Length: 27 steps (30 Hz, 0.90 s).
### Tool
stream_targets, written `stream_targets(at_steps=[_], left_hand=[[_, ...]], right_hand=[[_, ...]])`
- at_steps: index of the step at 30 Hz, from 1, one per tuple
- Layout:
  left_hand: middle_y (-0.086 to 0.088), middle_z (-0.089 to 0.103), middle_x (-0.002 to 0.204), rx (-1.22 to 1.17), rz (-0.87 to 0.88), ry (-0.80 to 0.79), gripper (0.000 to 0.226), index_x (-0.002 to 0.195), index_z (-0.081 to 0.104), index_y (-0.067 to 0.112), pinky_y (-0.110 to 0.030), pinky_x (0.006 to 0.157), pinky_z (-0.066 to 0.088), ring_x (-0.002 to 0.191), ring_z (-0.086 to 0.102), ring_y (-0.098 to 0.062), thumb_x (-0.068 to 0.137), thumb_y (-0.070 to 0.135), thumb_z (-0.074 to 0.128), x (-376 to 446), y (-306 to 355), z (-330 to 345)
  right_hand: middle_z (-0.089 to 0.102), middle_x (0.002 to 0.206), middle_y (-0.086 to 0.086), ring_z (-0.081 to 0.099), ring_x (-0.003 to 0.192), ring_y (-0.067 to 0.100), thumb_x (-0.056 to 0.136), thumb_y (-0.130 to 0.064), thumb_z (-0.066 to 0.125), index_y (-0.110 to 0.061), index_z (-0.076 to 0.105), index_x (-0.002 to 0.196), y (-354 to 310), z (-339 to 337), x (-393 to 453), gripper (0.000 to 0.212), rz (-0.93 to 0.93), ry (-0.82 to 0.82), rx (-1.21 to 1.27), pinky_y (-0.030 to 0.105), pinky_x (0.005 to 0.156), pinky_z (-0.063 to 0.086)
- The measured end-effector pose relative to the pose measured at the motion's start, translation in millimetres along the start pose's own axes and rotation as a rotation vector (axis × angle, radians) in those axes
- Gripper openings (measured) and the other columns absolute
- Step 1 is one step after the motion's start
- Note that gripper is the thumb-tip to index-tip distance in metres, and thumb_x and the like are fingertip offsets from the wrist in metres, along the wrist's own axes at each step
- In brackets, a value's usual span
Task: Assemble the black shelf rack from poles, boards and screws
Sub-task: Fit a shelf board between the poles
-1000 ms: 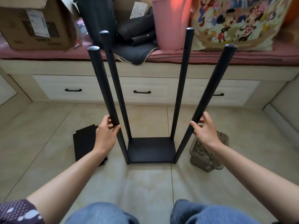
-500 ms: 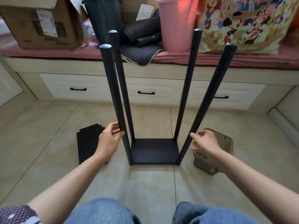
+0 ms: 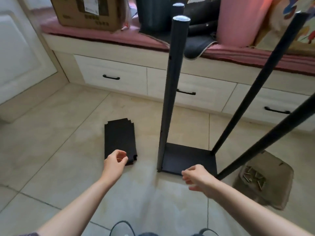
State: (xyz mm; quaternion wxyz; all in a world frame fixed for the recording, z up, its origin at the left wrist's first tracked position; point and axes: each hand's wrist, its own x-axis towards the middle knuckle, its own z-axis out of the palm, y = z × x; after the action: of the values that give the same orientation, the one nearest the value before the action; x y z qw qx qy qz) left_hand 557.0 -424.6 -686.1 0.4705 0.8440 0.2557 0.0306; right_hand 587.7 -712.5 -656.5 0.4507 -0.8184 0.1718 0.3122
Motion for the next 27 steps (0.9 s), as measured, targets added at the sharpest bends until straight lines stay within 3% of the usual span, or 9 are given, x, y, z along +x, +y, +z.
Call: stream_targets(at_steps=[3, 6, 10, 14, 17, 20, 24, 27], left_hand=[[-0.006, 0.068, 0.104, 0.024, -0.075, 0.016, 0.012, 0.107, 0.065, 0.011, -0.028, 0.087, 0.043, 0.099, 0.062, -0.023, 0.095, 0.012, 0.065, 15, -29, -2], [-0.008, 0.068, 0.109, 0.05, -0.137, 0.038, 0.016, 0.111, 0.065, 0.011, -0.031, 0.092, 0.045, 0.103, 0.061, -0.025, 0.095, 0.014, 0.064, 32, -53, -4], [-0.009, 0.066, 0.117, 0.092, -0.179, 0.065, 0.021, 0.116, 0.063, 0.009, -0.03, 0.09, 0.042, 0.105, 0.059, -0.024, 0.096, 0.016, 0.063, 57, -78, -5], [-0.015, 0.058, 0.133, 0.126, -0.247, 0.058, 0.035, 0.129, 0.057, 0.004, -0.035, 0.102, 0.039, 0.122, 0.054, -0.031, 0.097, 0.018, 0.063, 84, -93, -12], [-0.015, 0.051, 0.146, 0.093, -0.338, 0.018, 0.052, 0.143, 0.046, 0.003, -0.038, 0.109, 0.037, 0.135, 0.047, -0.033, 0.097, 0.023, 0.063, 101, -102, -17], [-0.012, 0.044, 0.154, 0.023, -0.404, -0.058, 0.064, 0.151, 0.036, 0.006, -0.038, 0.113, 0.035, 0.14, 0.042, -0.031, 0.097, 0.027, 0.063, 111, -112, -15], [-0.008, 0.055, 0.143, -0.154, -0.448, -0.143, 0.047, 0.139, 0.048, 0.007, -0.036, 0.109, 0.041, 0.129, 0.054, -0.028, 0.096, 0.018, 0.063, 118, -121, -7], [-0.007, 0.061, 0.137, -0.207, -0.443, -0.138, 0.039, 0.131, 0.053, 0.009, -0.037, 0.107, 0.044, 0.119, 0.059, -0.022, 0.094, 0.014, 0.064, 121, -122, -4]], right_hand=[[0.066, 0.103, 0.008, 0.063, 0.097, 0.019, 0.093, -0.018, 0.06, -0.012, 0.061, 0.103, -14, 41, 16, 0.012, -0.021, -0.141, -0.043, 0.029, 0.08, 0.054], [0.059, 0.09, 0.008, 0.054, 0.082, 0.019, 0.093, -0.015, 0.058, -0.01, 0.062, 0.093, -30, 80, 34, 0.008, -0.056, -0.235, -0.053, 0.028, 0.072, 0.048], [0.054, 0.096, 0.009, 0.053, 0.087, 0.019, 0.098, -0.019, 0.052, 0.003, 0.055, 0.12, -53, 127, 66, 0.032, -0.091, -0.307, -0.087, 0.032, 0.084, 0.052], [0.061, 0.11, 0.015, 0.063, 0.097, 0.024, 0.101, -0.023, 0.047, 0.004, 0.047, 0.132, -72, 163, 99, 0.041, -0.055, -0.273, -0.082, 0.036, 0.093, 0.053], [0.057, 0.122, 0.014, 0.062, 0.107, 0.026, 0.102, -0.027, 0.047, -0.002, 0.038, 0.141, -81, 182, 122, 0.048, -0.006, -0.251, -0.073, 0.035, 0.088, 0.054], [0.047, 0.117, 0.007, 0.059, 0.112, 0.026, 0.102, -0.03, 0.046, -0.006, 0.031, 0.146, -86, 194, 140, 0.052, 0.04, -0.234, -0.05, 0.033, 0.09, 0.055], [0.046, 0.11, 0.003, 0.057, 0.115, 0.027, 0.102, -0.027, 0.048, -0.008, 0.035, 0.141, -88, 205, 151, 0.045, 0.093, -0.256, -0.021, 0.03, 0.084, 0.054], [0.051, 0.113, 0.007, 0.053, 0.099, 0.023, 0.101, -0.023, 0.049, -0.014, 0.044, 0.133, -87, 209, 156, 0.034, 0.105, -0.275, 0.001, 0.032, 0.085, 0.053]])
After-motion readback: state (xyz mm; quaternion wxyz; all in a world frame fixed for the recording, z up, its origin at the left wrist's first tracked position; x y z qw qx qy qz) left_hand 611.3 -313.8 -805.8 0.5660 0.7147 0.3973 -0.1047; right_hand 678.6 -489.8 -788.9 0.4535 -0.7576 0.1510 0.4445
